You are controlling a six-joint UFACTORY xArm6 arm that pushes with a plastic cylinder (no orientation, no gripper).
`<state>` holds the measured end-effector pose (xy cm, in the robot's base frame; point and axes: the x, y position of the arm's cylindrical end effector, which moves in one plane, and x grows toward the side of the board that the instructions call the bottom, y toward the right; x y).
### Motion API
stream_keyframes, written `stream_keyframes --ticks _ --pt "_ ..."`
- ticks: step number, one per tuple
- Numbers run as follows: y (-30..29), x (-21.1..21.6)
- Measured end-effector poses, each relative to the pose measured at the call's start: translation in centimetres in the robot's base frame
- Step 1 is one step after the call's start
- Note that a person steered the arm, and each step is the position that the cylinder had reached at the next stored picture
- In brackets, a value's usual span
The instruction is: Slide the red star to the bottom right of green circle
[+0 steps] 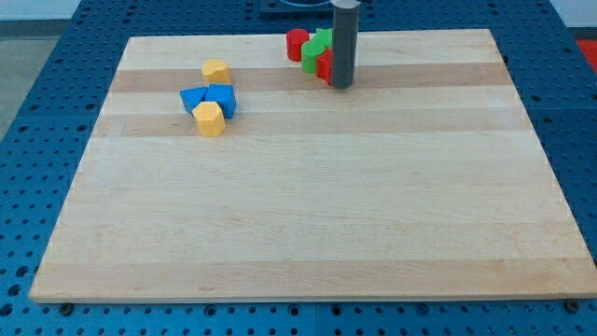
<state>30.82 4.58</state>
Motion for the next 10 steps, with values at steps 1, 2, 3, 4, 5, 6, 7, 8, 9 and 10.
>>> stream_keyframes --ticks 1,2,3,4,5,6,7,8,9,10 --pt "0.0 0.0" --pt "-0.2 0.0" --pt "-0.6 -0.1" --pt "-0.9 -0.2" --pt "-0.9 -0.2" --pt "-0.9 0.8" --pt "-0.9 3.7" --pt "-1.7 7.7" --pt "-4.5 10.9" --pt "-4.7 11.9"
